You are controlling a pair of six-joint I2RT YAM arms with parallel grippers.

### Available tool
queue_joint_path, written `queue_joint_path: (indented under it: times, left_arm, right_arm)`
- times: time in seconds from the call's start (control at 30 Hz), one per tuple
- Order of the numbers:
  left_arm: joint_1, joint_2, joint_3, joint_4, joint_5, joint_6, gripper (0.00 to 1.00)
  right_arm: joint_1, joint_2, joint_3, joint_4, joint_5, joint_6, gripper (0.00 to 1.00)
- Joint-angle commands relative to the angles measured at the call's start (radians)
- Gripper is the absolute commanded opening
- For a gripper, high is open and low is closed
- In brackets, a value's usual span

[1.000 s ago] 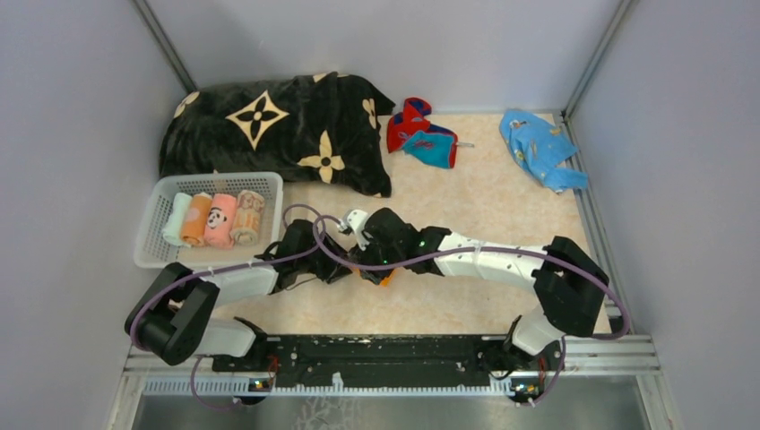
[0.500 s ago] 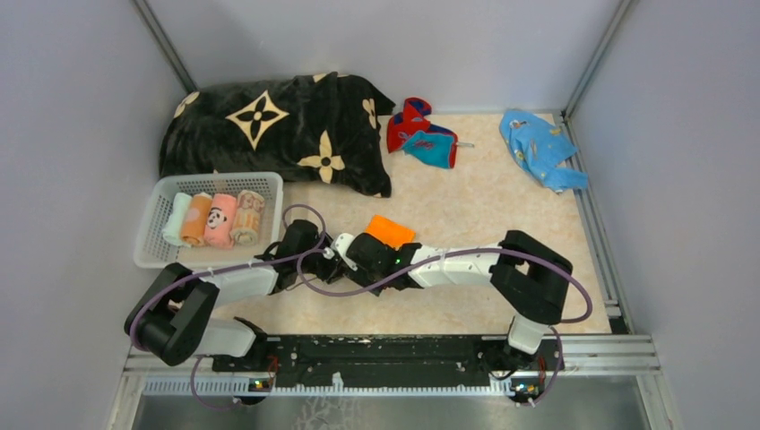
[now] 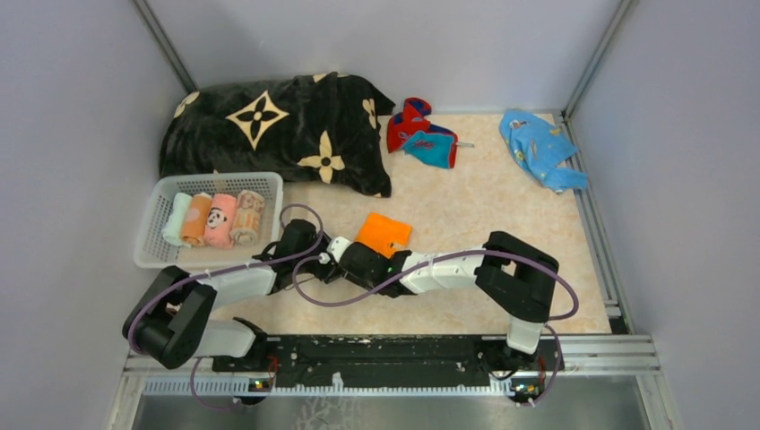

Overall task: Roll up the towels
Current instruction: Roll the towel at the center of the board.

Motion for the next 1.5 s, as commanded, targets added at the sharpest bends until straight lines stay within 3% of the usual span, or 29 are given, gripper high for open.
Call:
queue_joint_path:
  times: [0.0, 0.17, 0.33, 0.63, 0.9, 1.17, 1.37, 1.47]
  left_arm:
    - [0.029, 0.008, -0.026, -0.156, -0.086, 0.071, 0.54]
    - [0.04, -0.051, 0.007, -0.2, -0.094, 0.122, 0.58]
    - [0.044, -0.177, 0.036, -0.312, -0.137, 0.177, 0.66]
    - [0.047, -0.402, 0.015, -0.363, -0.131, 0.267, 0.73]
    - [0.047, -0.324, -0.012, -0.205, 0.02, 0.261, 0.73]
    - [0.047, -0.123, 0.035, -0.059, 0.088, 0.243, 0.71]
    - [0.047, 0.004, 0.083, -0.09, 0.049, 0.219, 0.65]
    - [0.047, 0.029, 0.076, -0.104, 0.023, 0.202, 0.62]
  right_arm:
    - [-0.013, 0.087, -0.018, -0.074, 0.071, -0.003, 0.41]
    - [-0.017, 0.096, -0.002, -0.087, 0.002, -0.002, 0.2]
    - [-0.086, 0.029, 0.03, -0.101, -0.358, 0.032, 0.07]
    - [-0.31, 0.062, 0.139, -0.14, -0.967, 0.145, 0.05]
    - [-0.481, 0.2, 0.152, -0.008, -1.344, 0.378, 0.06]
    - [-0.56, 0.325, 0.142, 0.086, -1.411, 0.501, 0.09]
    - [-0.568, 0.303, 0.175, -0.02, -1.29, 0.432, 0.12]
    - [-0.566, 0.231, 0.158, -0.031, -1.226, 0.4, 0.21]
